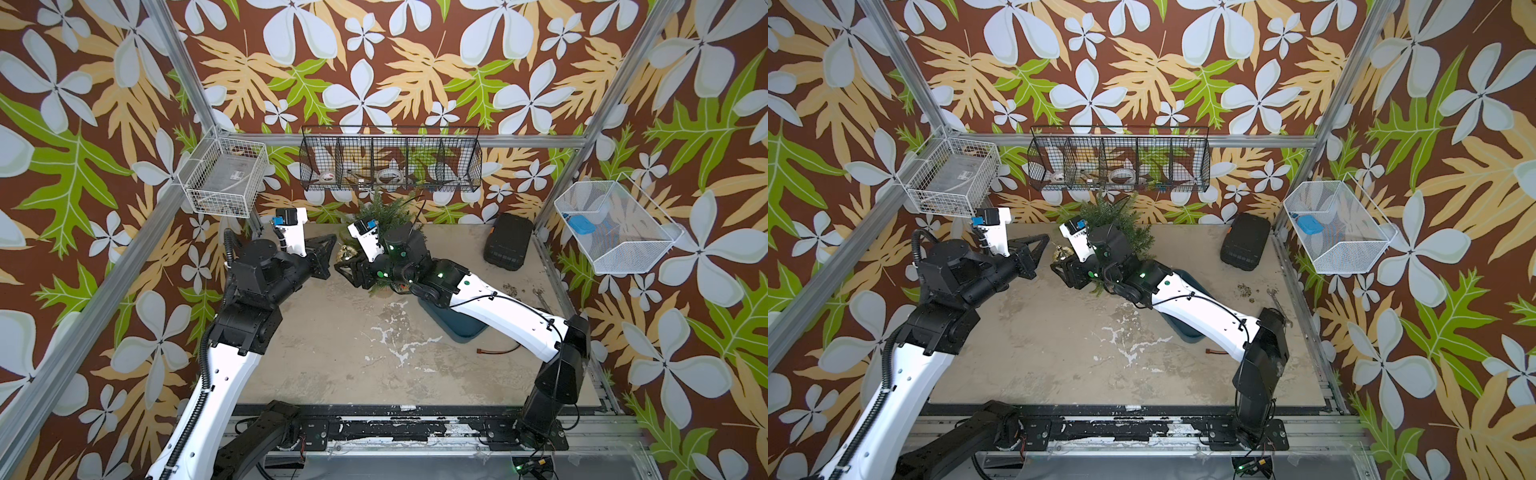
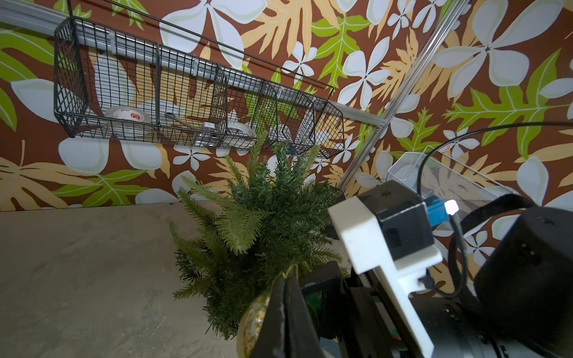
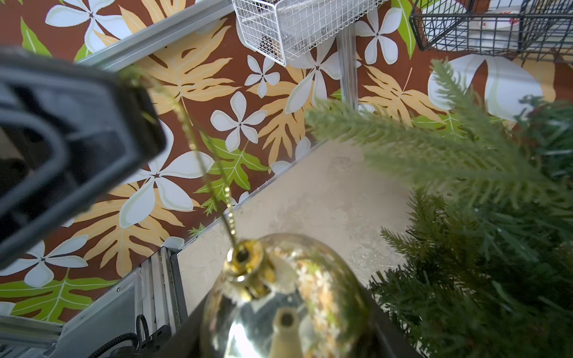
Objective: Decorate the small christmas tree with ornaments
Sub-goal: Hang an ornament on the christmas tree.
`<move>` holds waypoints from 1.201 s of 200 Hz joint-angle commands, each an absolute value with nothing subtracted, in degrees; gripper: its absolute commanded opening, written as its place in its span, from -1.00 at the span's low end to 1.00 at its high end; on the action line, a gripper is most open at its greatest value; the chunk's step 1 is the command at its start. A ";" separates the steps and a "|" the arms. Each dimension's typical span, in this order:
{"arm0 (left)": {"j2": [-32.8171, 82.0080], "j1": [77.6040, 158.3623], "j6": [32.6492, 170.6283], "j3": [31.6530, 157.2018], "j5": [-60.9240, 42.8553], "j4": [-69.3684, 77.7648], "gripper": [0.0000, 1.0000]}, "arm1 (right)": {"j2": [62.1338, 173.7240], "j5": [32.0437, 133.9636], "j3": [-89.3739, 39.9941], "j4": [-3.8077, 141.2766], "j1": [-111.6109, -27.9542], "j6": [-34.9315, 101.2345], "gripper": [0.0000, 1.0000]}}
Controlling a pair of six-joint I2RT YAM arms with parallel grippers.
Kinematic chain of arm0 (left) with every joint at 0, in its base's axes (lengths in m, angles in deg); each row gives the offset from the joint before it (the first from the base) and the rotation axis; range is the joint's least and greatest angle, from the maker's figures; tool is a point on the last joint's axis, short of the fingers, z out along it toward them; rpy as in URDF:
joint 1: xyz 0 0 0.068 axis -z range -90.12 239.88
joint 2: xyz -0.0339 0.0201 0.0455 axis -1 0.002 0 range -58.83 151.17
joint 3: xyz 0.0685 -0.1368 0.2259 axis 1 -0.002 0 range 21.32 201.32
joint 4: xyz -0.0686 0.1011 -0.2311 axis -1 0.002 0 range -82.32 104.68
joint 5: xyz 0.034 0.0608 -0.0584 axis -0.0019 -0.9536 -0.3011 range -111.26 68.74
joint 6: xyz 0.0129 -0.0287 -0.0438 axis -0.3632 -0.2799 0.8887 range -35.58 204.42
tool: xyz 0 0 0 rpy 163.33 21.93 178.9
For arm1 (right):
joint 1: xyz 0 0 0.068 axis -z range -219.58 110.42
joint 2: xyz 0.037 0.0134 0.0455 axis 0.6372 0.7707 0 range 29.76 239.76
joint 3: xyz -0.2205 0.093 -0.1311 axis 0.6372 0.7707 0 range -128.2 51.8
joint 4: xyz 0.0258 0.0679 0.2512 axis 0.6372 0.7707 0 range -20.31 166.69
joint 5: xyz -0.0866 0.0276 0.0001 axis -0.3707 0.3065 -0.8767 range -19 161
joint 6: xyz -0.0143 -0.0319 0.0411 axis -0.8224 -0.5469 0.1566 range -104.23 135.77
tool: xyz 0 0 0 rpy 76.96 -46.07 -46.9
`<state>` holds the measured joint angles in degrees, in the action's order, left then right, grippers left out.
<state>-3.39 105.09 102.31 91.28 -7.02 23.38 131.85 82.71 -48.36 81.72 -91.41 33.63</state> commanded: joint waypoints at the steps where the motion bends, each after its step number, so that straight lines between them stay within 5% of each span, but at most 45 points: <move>1: -2.71 105.15 100.11 90.96 -8.51 23.32 -1.00 | 132.93 83.14 -49.97 82.41 -91.09 34.71 0.18; 240: 2.13 103.49 96.41 94.53 -13.45 24.23 -1.00 | 137.55 88.99 -56.59 85.53 -89.64 37.28 0.15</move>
